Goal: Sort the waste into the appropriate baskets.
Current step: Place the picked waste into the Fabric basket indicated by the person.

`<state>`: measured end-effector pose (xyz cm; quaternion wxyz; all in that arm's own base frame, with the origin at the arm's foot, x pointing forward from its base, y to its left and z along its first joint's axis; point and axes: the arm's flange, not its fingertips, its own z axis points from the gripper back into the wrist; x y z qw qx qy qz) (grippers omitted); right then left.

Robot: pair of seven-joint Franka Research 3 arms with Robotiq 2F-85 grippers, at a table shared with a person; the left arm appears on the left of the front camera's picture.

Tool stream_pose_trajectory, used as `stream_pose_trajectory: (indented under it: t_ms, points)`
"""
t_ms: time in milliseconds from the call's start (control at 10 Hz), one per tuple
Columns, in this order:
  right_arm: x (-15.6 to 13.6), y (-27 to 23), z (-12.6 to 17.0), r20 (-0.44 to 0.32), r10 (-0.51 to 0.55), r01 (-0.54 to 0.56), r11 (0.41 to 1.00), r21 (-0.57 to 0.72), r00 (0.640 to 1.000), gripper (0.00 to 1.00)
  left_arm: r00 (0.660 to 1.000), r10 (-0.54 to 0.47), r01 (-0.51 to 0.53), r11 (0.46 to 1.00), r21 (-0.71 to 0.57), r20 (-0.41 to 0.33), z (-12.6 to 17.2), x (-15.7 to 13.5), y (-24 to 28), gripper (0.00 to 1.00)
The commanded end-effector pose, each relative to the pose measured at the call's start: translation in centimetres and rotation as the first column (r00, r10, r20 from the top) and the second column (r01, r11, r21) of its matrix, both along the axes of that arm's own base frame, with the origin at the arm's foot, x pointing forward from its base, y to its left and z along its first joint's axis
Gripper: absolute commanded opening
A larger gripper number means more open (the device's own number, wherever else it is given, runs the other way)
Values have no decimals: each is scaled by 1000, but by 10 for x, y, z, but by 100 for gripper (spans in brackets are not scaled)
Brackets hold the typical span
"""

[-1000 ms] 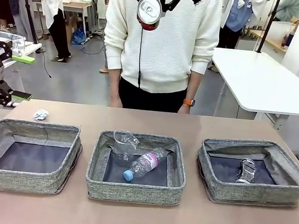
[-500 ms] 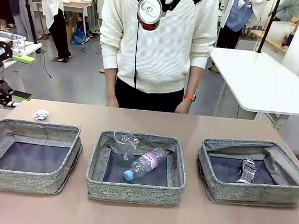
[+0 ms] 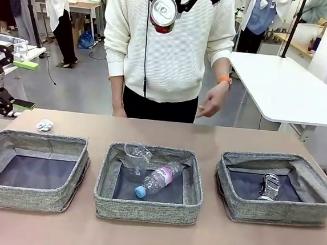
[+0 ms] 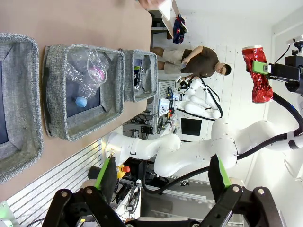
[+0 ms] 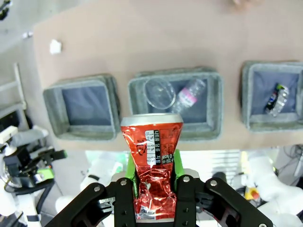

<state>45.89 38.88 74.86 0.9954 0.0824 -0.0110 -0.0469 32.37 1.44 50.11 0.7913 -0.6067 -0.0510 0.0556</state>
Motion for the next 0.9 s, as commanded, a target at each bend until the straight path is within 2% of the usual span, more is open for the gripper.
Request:
stream_pose_trajectory:
  t_ms: [0, 700, 800]
  points:
    - [-3, 0, 1, -10, 6, -6, 1000, 7, 1000, 33, 1000, -6, 6, 1000, -11, 18, 1, -1, 0, 100]
    - [0, 0, 0, 0, 0, 0, 1000, 0, 1000, 33, 1000, -6, 6, 1000, -11, 18, 1, -1, 0, 100]
    - [-12, -7, -2, 15, 107, -107, 994, 8, 994, 33, 1000, -6, 6, 1000, -11, 18, 1, -1, 0, 100]
